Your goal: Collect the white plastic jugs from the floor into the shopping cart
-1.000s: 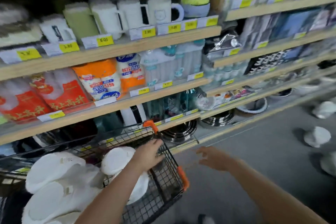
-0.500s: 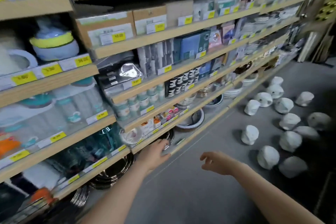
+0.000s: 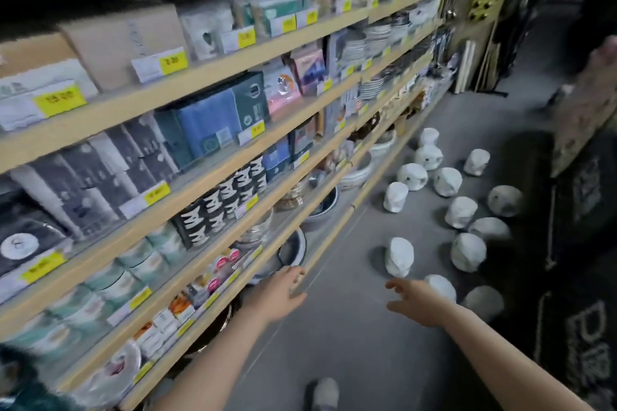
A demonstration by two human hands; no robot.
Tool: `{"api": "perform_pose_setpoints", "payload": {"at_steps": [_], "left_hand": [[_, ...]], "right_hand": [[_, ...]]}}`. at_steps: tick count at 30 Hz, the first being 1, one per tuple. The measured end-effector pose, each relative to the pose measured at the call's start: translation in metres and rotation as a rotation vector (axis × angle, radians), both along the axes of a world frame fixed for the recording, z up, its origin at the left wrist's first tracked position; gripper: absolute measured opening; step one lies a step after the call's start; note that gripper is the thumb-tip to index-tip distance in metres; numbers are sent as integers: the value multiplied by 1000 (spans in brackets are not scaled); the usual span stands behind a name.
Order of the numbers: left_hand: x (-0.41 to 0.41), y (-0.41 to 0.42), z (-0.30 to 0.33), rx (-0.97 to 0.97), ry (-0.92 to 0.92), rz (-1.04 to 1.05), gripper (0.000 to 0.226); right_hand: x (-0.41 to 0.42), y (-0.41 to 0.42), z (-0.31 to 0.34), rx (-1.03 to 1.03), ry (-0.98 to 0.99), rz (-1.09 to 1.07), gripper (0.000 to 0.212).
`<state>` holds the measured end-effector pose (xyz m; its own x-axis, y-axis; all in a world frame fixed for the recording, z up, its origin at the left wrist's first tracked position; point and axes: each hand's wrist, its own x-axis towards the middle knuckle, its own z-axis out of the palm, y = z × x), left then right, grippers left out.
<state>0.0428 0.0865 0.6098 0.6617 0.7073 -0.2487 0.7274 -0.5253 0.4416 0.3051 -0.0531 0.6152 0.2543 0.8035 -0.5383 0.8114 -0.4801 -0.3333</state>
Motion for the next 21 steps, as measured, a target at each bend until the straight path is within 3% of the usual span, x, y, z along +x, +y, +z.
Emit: {"api": "perform_pose_setpoints", "payload": {"at_steps": [12, 21], "left_hand": [[210, 168, -17, -34, 80, -190, 53], [350, 207, -55, -25, 70, -97, 50]], "right_hand": [[181, 86, -31, -95, 15, -174, 66], [357, 148, -82, -97, 48, -84, 69]]}}
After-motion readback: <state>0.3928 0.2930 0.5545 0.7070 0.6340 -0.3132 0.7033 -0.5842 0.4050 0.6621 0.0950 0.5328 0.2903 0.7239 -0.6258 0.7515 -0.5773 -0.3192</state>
